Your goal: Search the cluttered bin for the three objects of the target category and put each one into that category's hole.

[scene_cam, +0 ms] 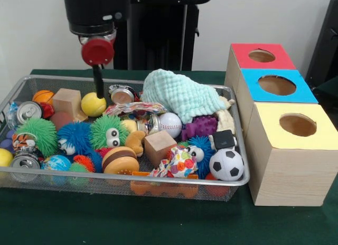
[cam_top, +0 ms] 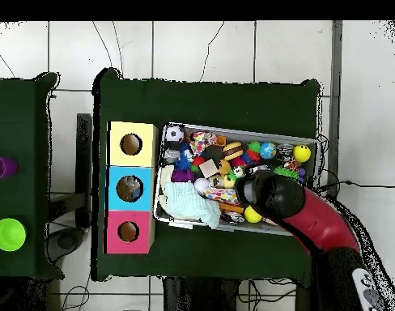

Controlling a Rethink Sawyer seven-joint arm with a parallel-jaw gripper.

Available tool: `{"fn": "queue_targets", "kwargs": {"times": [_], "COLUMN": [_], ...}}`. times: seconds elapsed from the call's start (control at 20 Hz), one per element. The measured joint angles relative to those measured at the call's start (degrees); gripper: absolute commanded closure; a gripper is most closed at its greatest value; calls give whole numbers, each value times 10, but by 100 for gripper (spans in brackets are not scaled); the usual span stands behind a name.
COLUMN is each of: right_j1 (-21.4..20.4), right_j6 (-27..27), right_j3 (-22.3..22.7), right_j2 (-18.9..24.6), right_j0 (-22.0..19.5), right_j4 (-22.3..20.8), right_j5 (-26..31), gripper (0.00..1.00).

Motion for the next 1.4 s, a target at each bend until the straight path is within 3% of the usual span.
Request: {"fn": "queue_targets", "kwargs": {"times": [0.5, 0.9, 1.15, 1.4], "right_j1": [1, 28, 52, 60], "right_j6": [-1, -9, -9, -9], "right_j3": [11, 16, 16, 12], "right_j2": [24, 50, 63, 69], "right_j0": [-96, -180, -211, -212], "right_j4": [-112, -211, -258, -289], "right_j5": [0, 0, 0, 1], "gripper": [0, 0, 0, 0]}}
